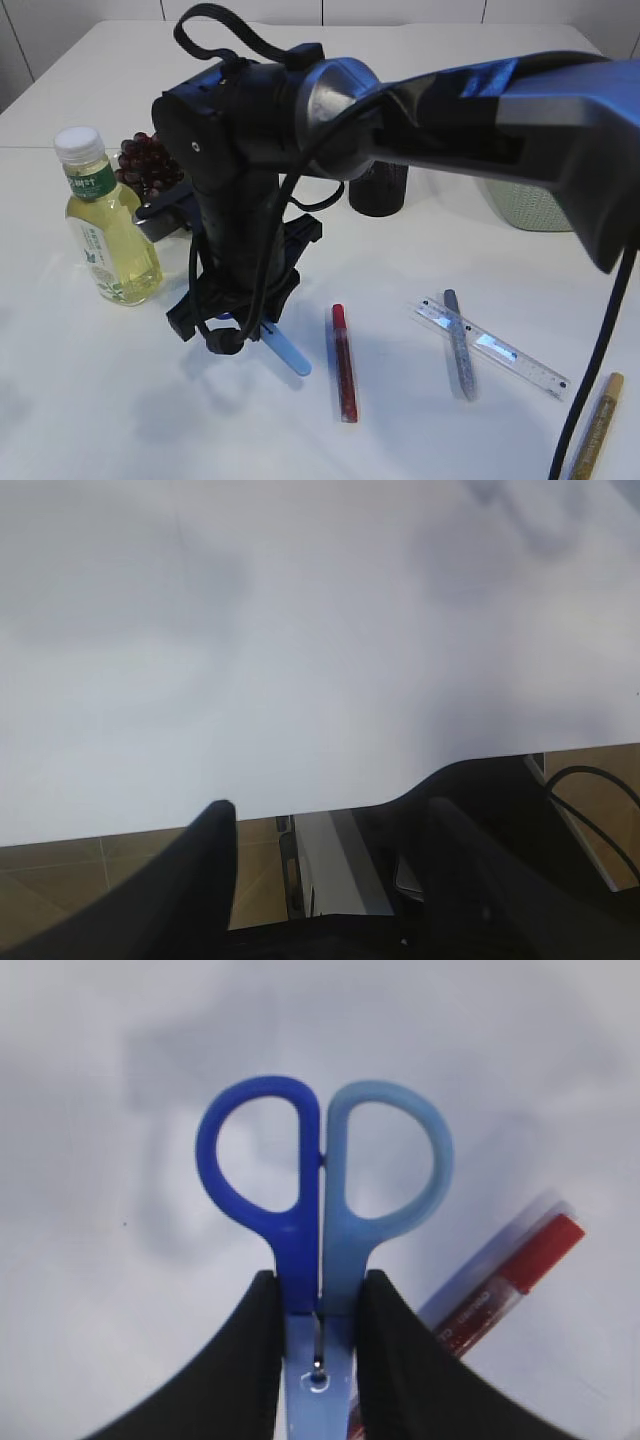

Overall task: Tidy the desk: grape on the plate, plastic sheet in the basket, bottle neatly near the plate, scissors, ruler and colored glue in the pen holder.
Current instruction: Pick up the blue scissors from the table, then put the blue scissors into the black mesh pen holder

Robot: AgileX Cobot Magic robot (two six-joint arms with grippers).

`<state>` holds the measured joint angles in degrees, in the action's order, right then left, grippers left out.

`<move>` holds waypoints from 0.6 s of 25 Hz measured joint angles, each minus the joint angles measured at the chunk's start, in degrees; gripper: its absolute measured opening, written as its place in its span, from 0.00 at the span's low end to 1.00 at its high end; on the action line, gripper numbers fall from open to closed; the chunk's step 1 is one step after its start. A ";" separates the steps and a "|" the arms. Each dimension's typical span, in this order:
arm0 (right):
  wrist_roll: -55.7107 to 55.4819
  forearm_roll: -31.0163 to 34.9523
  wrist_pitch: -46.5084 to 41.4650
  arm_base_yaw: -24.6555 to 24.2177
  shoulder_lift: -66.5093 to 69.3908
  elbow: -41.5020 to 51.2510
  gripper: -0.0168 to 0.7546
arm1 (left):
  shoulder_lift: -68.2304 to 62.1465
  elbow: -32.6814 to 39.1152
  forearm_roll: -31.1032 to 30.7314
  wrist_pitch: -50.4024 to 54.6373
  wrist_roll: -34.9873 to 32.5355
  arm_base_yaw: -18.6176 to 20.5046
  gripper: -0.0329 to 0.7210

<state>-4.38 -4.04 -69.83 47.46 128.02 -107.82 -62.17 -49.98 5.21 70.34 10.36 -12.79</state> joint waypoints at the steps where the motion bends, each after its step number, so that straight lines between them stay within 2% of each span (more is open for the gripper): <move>1: 0.00 -0.29 0.00 -0.26 -0.32 0.00 0.26 | 0.00 0.00 0.00 0.00 0.00 0.00 0.61; 15: 0.38 -4.65 -0.11 -8.72 -3.54 -0.94 0.26 | 0.00 0.00 0.00 0.00 0.00 0.00 0.61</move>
<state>-3.99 -8.70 -69.94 38.75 124.48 -108.75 -62.17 -49.98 5.21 70.34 10.36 -12.79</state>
